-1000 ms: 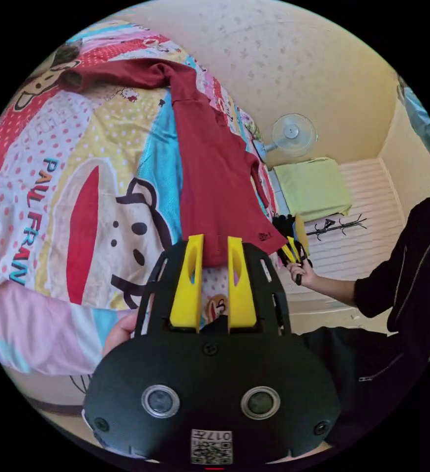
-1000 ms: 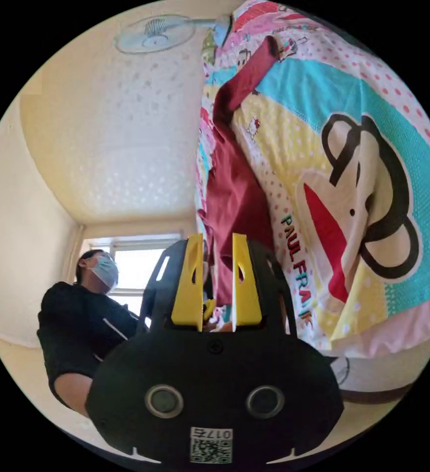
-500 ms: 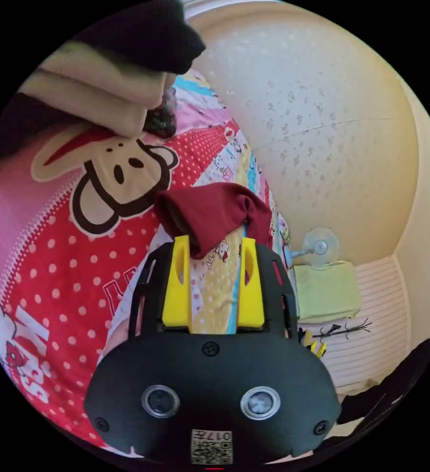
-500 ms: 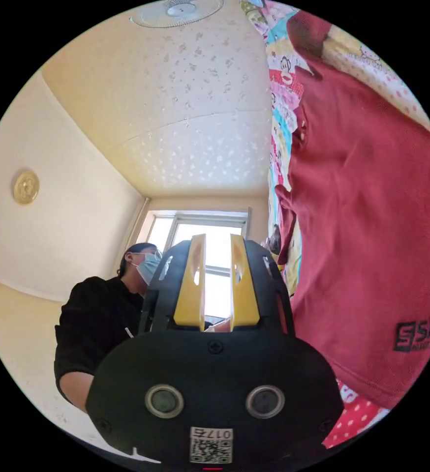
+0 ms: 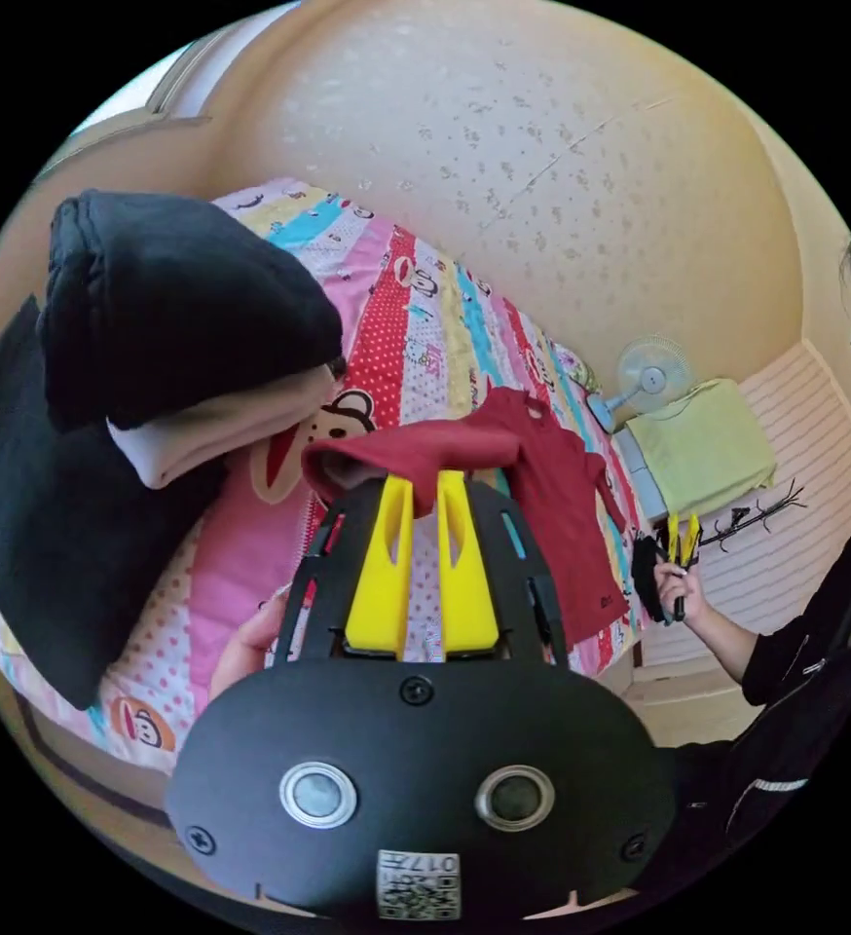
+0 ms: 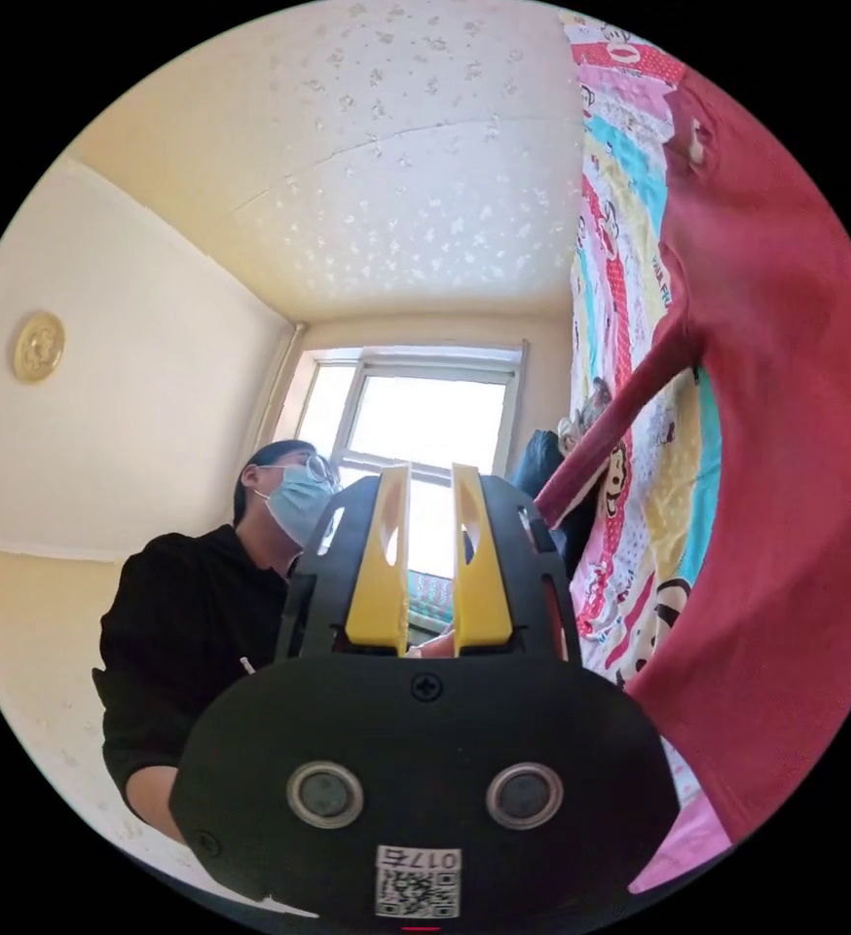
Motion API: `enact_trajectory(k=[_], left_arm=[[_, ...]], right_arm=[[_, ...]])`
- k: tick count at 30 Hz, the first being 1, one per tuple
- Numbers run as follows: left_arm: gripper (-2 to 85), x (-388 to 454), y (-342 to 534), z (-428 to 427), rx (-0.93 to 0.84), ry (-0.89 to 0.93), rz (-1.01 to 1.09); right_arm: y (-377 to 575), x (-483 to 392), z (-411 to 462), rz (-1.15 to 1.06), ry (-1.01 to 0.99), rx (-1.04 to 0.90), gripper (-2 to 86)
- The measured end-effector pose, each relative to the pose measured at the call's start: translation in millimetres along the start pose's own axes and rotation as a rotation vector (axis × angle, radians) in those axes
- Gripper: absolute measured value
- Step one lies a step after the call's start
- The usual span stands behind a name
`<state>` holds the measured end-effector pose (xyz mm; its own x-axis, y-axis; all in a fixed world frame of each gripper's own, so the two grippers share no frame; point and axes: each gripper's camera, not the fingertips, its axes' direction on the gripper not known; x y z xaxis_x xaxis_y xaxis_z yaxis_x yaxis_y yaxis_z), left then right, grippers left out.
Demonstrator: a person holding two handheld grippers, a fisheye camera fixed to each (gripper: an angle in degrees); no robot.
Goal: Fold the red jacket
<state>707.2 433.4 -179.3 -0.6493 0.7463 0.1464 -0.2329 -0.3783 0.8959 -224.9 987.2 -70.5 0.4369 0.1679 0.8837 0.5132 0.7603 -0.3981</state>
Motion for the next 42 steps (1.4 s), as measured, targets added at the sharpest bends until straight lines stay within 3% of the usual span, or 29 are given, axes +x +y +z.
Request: enact_trajectory(k=[6, 12, 15, 17, 20, 22, 26, 29, 35, 42], left_arm=[[6.0, -119.2, 88.9, 18.8, -0.062, 0.14, -0.309], [11.2, -135.6, 134.5, 17.4, 0.091, 0.213, -0.346], [11.4, -133.0, 135.2, 51.4, 0.028, 0.293, -0.334], [11.4, -126.5, 138.3, 67.8, -0.009, 0.313, -0.321], [11.2, -116.4, 154.8, 76.2, 0.006, 0.271, -0.305], [11.1, -116.1, 169.0, 77.6, 0.029, 0.283, -0.326], [9.3, -134.4, 205.7, 76.9, 0.103, 0.381, -0.425], [8.1, -156.5, 221.0, 62.6, 0.174, 0.421, -0.462], [11.8, -179.5, 213.5, 24.9, 0.246, 0.32, -0.297], [21.6, -190.6, 178.8, 30.3, 0.366, 0.25, -0.05]], right_arm=[[11.2, 43.2, 66.3, 0.125, -0.012, 0.084, 10.0], [-38.9, 49.2, 191.3, 0.074, 0.297, -0.194, 10.5], [-63.9, 45.8, 318.6, -0.115, 0.455, -0.614, 7.8], [-55.9, 43.4, 439.3, -0.423, 0.624, -1.012, 8.0], [-22.5, 69.0, 568.1, -0.717, 0.759, -1.428, 11.2], [1.5, 95.8, 625.0, -0.825, 0.782, -1.6, 10.9], [59.9, 169.3, 709.3, -0.711, 0.624, -1.972, 7.7], [93.9, 188.3, 733.0, -0.742, 0.637, -2.128, 4.1], [95.0, 106.9, 781.4, -1.104, 0.646, -1.985, 1.5], [57.4, 27.4, 805.7, -1.204, 0.524, -1.835, 1.2]])
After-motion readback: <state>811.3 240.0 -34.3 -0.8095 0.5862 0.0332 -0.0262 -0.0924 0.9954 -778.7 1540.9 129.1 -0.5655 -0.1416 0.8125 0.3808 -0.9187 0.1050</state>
